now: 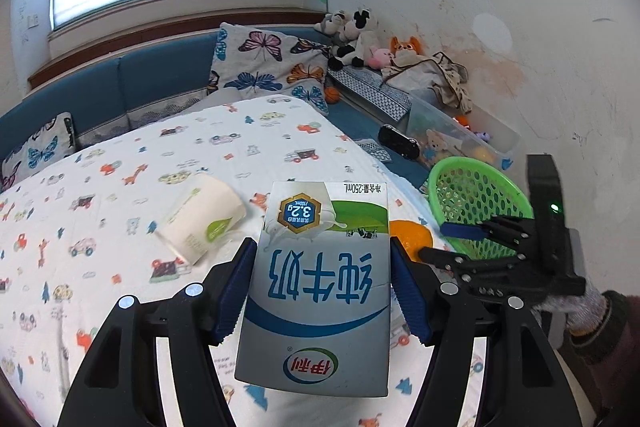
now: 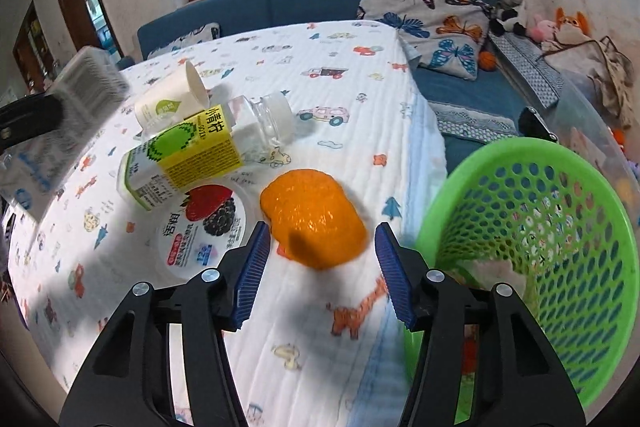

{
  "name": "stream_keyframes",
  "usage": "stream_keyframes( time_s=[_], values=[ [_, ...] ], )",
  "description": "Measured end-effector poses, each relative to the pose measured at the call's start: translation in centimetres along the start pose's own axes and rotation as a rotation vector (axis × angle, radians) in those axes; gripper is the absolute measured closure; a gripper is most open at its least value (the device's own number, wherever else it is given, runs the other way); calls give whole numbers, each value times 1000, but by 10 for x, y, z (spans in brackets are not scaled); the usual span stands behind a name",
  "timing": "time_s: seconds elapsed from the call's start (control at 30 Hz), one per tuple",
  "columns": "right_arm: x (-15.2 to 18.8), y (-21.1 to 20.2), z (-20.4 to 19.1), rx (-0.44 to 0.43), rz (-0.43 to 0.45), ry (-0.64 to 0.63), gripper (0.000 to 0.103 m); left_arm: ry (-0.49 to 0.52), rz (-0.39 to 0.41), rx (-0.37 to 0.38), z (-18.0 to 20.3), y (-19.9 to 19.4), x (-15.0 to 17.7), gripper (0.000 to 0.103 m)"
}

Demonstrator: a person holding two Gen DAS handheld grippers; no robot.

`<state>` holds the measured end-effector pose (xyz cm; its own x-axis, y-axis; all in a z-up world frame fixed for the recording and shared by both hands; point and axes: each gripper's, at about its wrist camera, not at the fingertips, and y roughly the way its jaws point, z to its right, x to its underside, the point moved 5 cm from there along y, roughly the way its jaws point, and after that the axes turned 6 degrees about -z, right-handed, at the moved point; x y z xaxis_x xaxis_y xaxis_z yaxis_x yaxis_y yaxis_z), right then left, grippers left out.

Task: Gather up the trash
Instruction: 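Grasp the orange jelly cup with the right tool while the left tool holds the milk carton, then carry the milk carton and orange jelly cup into the green basket and release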

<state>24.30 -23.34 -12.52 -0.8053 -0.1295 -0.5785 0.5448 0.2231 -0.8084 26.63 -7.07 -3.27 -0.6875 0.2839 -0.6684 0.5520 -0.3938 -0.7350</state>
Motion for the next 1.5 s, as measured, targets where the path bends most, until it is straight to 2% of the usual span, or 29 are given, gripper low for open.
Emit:
stream_keyframes(
  time_s=[0.23, 0.57, 0.77, 0.93, 1.13, 1.5],
  values=[
    [-7, 23, -2, 9, -31, -31, 48, -15, 5, -4, -3, -6, 9, 40],
    [-8, 30, -10, 6, -44, -87, 46, -33, -4, 1, -6, -4, 16, 40],
    [-7, 30, -10, 6, -28, -85, 52, -46, -6, -4, -7, -5, 18, 40],
    [-5, 22, -10, 10, -10, -61, 60, -49, -1, 3, -5, -7, 18, 40],
    [-4, 0, -4, -11, 27, -5, 62, -28, 11, 17, 6, -11, 16, 40],
    [9, -43, 12, 16, 88, 32, 63, 12, 31, 59, 37, -14, 9, 40]
  ],
)
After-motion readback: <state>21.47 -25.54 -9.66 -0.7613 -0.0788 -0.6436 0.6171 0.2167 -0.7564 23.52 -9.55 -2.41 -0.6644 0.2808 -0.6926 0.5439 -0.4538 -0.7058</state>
